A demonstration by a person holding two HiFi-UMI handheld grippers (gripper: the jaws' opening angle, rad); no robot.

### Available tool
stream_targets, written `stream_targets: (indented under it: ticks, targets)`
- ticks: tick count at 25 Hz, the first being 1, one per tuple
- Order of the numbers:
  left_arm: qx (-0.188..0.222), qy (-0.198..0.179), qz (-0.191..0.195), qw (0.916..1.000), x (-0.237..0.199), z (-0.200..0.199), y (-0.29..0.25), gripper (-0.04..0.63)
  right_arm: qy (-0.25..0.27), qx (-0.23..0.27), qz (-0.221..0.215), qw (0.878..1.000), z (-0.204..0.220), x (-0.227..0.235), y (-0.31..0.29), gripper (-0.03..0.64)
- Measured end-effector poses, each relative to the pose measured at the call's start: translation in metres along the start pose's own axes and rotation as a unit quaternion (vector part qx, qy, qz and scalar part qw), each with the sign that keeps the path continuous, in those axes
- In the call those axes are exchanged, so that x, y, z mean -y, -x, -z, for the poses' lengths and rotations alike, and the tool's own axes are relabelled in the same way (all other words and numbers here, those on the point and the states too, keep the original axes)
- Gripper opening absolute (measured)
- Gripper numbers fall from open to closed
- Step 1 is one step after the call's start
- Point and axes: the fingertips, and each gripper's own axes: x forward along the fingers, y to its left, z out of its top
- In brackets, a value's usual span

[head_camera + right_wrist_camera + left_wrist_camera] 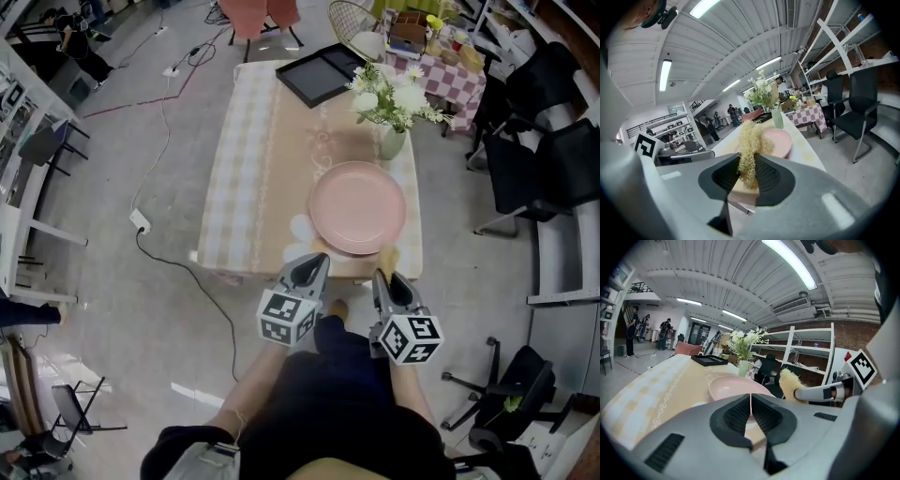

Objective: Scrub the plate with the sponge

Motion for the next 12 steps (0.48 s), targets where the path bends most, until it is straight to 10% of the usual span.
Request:
stream_targets:
  ticks: [12]
  targets:
    - [0.011,-0.002,-0.025,0.9996,-0.017,-0.018,-0.032,0.017,-0.001,-0.018,-0.017,1.000,-0.019,0.022,-0.039,0.081]
